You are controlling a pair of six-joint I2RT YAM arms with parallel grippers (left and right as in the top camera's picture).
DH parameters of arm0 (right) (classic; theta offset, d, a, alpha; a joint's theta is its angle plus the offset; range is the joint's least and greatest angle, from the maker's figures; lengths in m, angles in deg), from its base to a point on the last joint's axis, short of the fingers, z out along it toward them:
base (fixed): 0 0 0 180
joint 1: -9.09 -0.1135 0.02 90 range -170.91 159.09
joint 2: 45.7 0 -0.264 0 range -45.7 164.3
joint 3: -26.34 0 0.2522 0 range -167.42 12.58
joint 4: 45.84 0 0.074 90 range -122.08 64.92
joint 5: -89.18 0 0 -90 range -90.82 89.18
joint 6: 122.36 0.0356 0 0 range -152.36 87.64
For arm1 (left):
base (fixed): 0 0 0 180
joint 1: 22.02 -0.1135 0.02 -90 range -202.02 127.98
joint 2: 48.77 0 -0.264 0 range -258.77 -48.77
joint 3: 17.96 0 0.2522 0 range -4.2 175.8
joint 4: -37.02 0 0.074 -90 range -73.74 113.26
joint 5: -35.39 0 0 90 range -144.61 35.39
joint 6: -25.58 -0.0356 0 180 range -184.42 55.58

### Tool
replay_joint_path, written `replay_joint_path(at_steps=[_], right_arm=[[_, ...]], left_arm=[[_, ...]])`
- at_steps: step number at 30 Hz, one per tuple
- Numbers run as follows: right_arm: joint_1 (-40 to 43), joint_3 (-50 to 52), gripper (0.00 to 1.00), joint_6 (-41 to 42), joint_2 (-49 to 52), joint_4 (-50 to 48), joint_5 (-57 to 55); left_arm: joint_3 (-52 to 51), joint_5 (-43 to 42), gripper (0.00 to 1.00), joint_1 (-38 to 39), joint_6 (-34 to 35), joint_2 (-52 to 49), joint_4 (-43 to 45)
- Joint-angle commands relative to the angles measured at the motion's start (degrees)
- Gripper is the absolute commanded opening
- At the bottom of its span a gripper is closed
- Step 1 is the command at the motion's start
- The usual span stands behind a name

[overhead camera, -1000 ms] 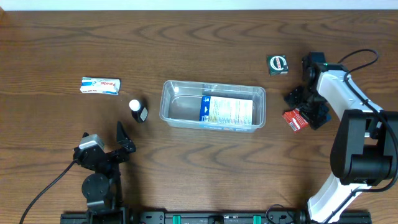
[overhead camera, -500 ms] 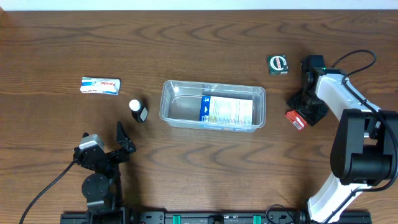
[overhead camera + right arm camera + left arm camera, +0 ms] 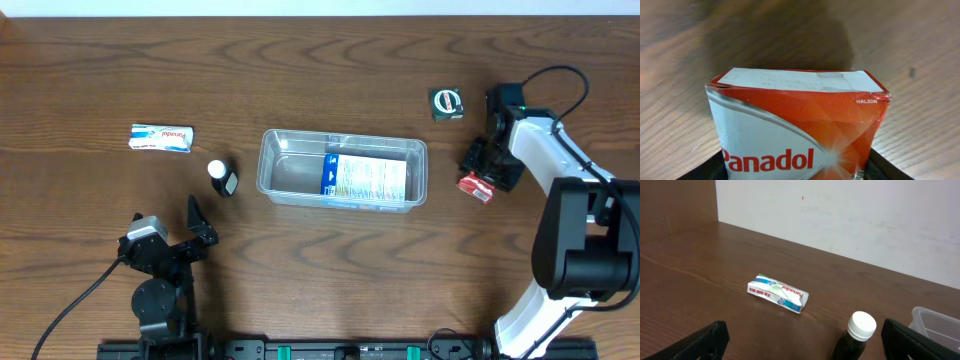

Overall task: Pack container
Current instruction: 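Lift the red Panadol box and carry it over the container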

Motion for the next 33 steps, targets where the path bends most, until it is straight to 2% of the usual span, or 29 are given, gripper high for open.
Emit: replay_joint_path(at_steps=[1, 10, 15, 20, 28, 33], right_arm=[[0.5, -3.2, 0.55, -7.5, -5.6, -0.2, 6.2], [0.5, -4.4, 0.54, -11.9, -18.5, -0.8, 14.1], [-0.3, -4.4, 0.52, -12.2, -25.7, -4.5, 28.1], [-5.0, -4.4, 0.54, -9.1, -27.2, -11.2, 37.9], [-17.7, -4.4, 0.54, -6.6, -25.9, -17.5, 36.0], [-26.3, -4.4, 0.54, -1.7, -24.3, -18.8, 27.1]], left_arm=[[-1.2, 0.7, 0.98, -0.3, -1.1, 0.3, -2.1], [-1.2, 0.6, 0.98, -0.3, -1.1, 0.3, -2.1], [-1.2, 0.6, 0.98, -0.3, -1.1, 0.3, -2.1], [-1.2, 0.7, 0.98, -0.3, -1.1, 0.3, -2.1], [-1.2, 0.6, 0.98, -0.3, -1.1, 0.3, -2.1], [-1.2, 0.7, 0.98, -0.3, -1.2, 0.3, -2.1]])
